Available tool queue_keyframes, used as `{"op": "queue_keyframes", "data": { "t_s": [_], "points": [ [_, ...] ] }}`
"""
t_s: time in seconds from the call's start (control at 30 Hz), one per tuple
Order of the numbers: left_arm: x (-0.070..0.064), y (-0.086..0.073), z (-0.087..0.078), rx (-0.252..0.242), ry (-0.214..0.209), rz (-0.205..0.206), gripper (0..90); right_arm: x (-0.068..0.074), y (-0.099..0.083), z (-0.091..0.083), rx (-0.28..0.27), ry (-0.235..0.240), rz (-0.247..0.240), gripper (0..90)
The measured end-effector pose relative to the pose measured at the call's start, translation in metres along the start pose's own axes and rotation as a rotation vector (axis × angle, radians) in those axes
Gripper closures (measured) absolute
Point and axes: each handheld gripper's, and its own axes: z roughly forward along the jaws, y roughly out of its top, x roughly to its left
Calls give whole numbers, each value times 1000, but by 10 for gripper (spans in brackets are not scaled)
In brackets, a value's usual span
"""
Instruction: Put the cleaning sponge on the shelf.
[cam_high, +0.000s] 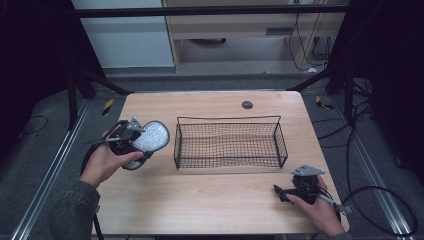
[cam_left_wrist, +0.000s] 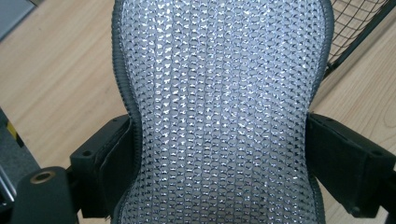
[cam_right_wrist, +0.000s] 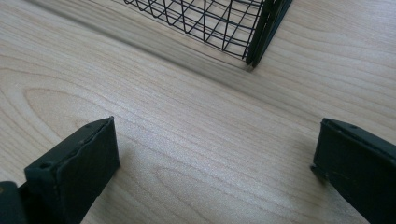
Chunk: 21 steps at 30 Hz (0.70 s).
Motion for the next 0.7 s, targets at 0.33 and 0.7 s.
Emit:
{"op": "queue_keyframes", "data": {
  "t_s": [0.33,0.7],
  "points": [
    [-6,29,-12,-17,16,75,128,0,0,0,0,0,0,4],
    [-16,61,-20,-30,26,159,132,-1,0,0,2,-3,-11,4]
  ]
}}
